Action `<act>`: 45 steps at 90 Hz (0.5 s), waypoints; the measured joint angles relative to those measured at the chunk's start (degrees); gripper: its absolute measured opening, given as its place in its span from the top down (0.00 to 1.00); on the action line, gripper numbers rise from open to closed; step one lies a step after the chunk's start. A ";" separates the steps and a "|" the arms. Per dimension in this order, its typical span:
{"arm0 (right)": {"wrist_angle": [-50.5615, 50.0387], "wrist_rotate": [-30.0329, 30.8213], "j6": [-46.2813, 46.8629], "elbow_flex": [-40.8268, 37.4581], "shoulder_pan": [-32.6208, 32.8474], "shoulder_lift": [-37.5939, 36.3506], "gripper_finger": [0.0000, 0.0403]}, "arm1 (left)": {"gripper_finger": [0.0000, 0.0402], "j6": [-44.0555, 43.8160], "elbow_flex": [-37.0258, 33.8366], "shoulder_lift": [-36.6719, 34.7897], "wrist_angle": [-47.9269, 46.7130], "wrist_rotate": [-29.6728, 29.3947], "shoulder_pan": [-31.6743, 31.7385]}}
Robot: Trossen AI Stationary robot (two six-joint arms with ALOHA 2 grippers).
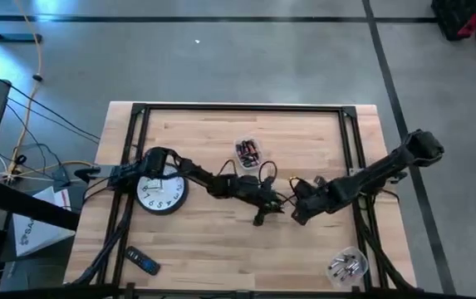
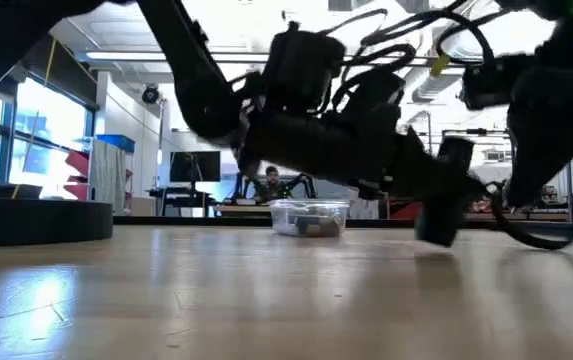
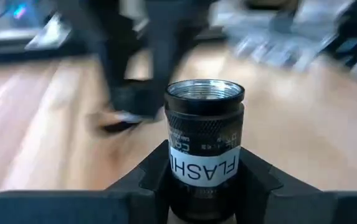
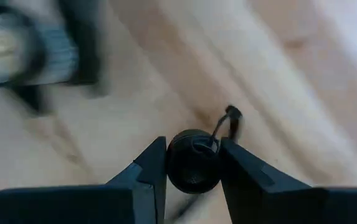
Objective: Insert battery
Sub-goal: Open the lid of the black flashlight
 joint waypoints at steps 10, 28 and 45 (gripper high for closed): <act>8.43 1.66 -0.83 -3.54 0.39 0.00 0.78 | 0.76 1.12 0.02 -4.32 -12.42 -7.71 -1.56; 16.35 6.96 -4.77 -7.50 0.37 -0.02 0.78 | 0.76 -0.46 0.04 -7.70 -24.70 -16.10 -4.75; 22.83 9.19 -8.74 -8.97 0.37 -0.04 0.70 | 0.74 -4.57 0.15 -5.73 -22.73 -18.93 -6.09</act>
